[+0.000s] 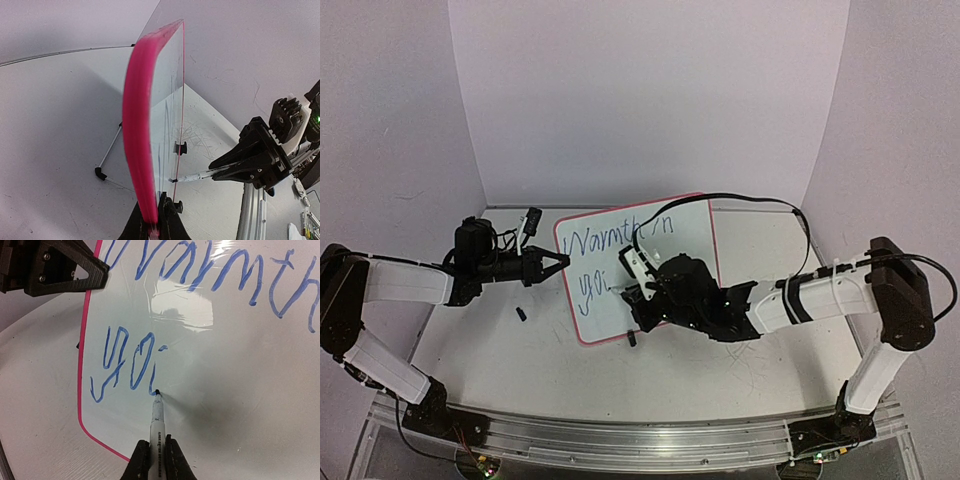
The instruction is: Write a sentence on the whiteboard
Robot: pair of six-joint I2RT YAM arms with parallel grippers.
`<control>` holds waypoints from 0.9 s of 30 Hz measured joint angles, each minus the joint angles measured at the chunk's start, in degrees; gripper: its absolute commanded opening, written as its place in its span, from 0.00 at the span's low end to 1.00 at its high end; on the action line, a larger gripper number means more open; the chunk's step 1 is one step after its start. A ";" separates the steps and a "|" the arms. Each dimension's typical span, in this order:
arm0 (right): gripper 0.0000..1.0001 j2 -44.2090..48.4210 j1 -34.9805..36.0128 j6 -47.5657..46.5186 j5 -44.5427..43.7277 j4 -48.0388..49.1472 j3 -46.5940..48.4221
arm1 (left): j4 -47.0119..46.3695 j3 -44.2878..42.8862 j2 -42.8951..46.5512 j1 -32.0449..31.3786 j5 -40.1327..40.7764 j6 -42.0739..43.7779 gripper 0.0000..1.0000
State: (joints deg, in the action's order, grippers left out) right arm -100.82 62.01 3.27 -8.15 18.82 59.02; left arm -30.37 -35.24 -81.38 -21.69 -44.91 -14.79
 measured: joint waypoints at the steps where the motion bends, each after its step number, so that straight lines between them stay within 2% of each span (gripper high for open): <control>1: 0.00 0.09 -0.07 0.00 -0.10 0.03 0.00 | 0.00 0.00 0.00 0.00 -0.01 0.00 0.00; 27: 0.00 0.33 -1.71 -0.44 -0.96 1.16 2.87 | 0.37 0.00 0.00 0.00 0.07 0.00 0.00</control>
State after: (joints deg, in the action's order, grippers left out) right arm -100.49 60.29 2.83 -9.10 19.99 61.89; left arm -30.00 -35.24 -81.38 -21.69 -44.84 -14.79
